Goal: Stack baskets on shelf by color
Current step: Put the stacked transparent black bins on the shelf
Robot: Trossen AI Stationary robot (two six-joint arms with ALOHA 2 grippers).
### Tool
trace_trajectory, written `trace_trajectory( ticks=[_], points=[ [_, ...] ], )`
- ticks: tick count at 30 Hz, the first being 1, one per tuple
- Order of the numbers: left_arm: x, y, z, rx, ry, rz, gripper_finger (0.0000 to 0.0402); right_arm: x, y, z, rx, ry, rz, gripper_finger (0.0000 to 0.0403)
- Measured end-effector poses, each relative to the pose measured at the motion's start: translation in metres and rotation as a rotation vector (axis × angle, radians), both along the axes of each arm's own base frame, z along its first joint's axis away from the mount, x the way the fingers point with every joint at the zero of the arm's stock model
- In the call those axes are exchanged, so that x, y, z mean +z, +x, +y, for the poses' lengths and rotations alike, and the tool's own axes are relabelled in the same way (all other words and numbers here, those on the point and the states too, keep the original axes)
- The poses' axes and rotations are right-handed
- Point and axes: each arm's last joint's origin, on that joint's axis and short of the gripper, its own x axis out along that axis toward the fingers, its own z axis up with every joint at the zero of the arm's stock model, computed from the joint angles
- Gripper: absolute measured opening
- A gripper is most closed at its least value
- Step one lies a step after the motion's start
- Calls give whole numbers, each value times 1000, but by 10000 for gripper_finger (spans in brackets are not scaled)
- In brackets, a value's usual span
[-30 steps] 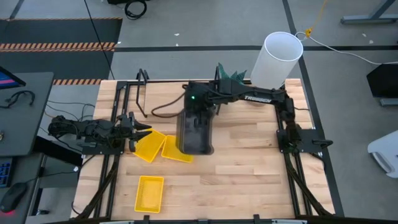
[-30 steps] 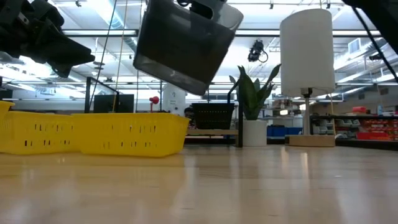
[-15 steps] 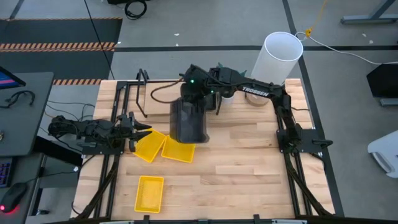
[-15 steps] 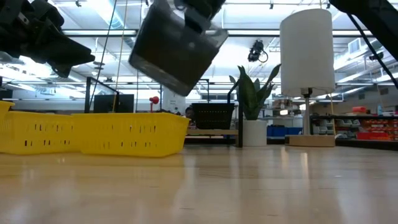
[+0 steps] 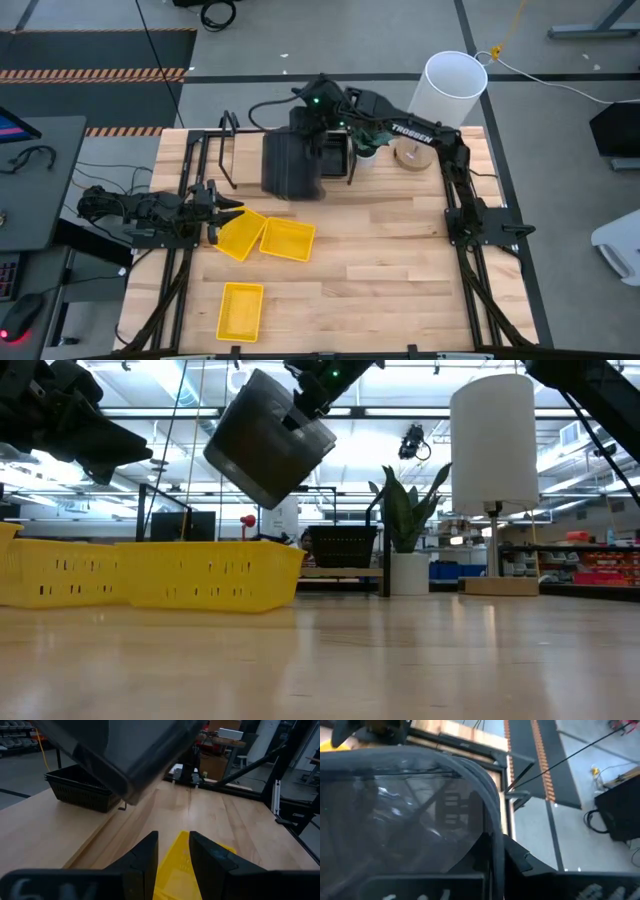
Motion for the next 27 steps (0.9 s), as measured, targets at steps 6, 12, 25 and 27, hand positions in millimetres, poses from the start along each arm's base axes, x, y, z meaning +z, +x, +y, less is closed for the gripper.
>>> trace_trajectory(
  ticks=[6, 12, 25, 27],
  points=[
    [0, 0, 0, 0, 0, 0, 117, 2, -5, -17, 44, 4, -31, 20],
    [0, 0, 0, 0, 0, 0, 117, 8, -4, -26, 59, -47, -99, 20],
    [0, 0, 0, 0, -1, -1, 117, -54, 20, -74, 67, -99, -5, 18],
    [0, 0, 0, -1, 0, 1, 117, -60, 20, -85, 47, -97, -1, 18]
  ],
)
